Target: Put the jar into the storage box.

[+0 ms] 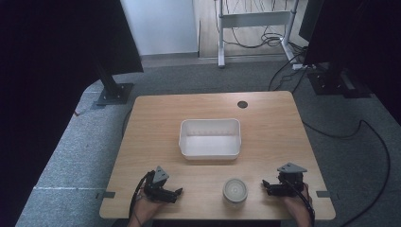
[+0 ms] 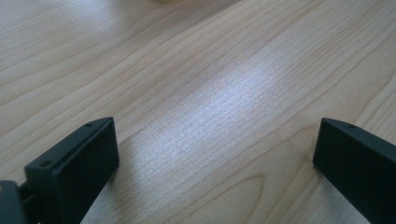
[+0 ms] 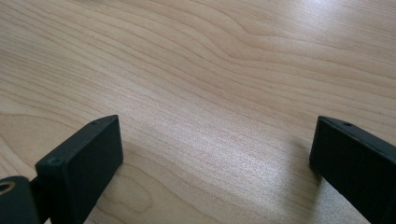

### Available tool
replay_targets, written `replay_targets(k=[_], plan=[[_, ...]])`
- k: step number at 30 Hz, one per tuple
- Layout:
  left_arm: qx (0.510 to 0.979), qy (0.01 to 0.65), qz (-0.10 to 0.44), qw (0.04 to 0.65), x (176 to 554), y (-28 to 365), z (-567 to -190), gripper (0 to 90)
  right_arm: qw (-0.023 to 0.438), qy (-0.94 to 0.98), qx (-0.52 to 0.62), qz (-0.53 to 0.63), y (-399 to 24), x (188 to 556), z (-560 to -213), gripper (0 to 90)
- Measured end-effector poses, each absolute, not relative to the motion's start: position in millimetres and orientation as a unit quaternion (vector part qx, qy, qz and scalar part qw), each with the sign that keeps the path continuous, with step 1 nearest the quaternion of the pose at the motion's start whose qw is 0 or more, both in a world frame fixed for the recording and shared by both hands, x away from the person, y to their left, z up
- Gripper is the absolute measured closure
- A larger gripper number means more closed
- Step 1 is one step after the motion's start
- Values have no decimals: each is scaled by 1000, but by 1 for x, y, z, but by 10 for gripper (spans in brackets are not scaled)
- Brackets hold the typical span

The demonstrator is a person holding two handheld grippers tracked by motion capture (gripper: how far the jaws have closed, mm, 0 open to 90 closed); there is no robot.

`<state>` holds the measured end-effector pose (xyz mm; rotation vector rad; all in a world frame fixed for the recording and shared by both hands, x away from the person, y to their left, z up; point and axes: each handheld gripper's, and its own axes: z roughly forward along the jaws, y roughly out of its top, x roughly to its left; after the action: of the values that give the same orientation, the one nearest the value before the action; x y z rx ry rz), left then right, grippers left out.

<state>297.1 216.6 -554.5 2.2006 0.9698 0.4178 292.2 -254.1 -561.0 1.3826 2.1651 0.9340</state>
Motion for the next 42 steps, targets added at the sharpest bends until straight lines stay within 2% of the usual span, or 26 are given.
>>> replay_targets(k=[20,42], plan=[[841,377,167,350,292,219,-553,74,206,771,502,333,-254,291,-561,22],[847,353,160,363,276,212,-548,79,206,771,502,333,-254,291,-561,22]])
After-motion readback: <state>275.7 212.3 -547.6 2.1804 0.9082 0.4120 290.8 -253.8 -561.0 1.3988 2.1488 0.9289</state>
